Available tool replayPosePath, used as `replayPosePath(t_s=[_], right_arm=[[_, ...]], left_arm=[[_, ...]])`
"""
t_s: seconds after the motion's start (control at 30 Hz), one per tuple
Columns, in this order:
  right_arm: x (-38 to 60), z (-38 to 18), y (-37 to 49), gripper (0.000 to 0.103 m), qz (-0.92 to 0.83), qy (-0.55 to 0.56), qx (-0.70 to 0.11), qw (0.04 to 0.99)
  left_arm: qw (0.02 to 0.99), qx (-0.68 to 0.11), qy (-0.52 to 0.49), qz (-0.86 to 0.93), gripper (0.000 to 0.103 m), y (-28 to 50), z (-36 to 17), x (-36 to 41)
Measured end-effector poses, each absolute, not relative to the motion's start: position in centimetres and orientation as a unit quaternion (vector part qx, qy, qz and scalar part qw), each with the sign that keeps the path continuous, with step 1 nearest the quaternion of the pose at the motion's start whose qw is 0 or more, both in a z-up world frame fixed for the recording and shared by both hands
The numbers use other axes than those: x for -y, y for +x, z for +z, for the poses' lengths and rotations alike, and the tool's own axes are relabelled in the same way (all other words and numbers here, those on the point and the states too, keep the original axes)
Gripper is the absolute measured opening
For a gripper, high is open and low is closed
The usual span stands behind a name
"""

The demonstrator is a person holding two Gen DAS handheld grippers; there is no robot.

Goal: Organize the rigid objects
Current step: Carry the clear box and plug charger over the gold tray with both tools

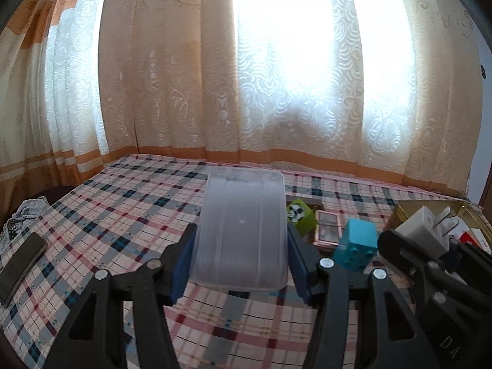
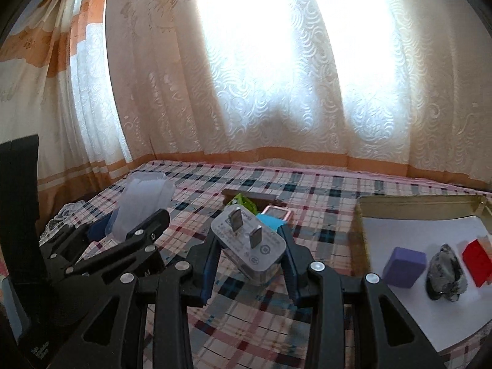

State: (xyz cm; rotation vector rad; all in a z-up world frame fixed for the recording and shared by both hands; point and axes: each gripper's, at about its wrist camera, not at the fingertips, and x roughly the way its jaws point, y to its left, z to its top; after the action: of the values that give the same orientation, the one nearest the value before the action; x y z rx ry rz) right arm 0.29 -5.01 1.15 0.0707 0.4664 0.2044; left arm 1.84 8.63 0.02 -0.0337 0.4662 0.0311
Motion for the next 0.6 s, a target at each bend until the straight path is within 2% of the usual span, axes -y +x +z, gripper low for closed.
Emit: replayPosePath(t_s=[0.6], right_arm=[[11.0, 1.4, -1.8, 0.040, 0.041, 0.046, -0.212, 0.975]], left_arm=[[0.975, -0.219, -0.017, -0.018, 0.055, 0.8, 0.6, -4.0]])
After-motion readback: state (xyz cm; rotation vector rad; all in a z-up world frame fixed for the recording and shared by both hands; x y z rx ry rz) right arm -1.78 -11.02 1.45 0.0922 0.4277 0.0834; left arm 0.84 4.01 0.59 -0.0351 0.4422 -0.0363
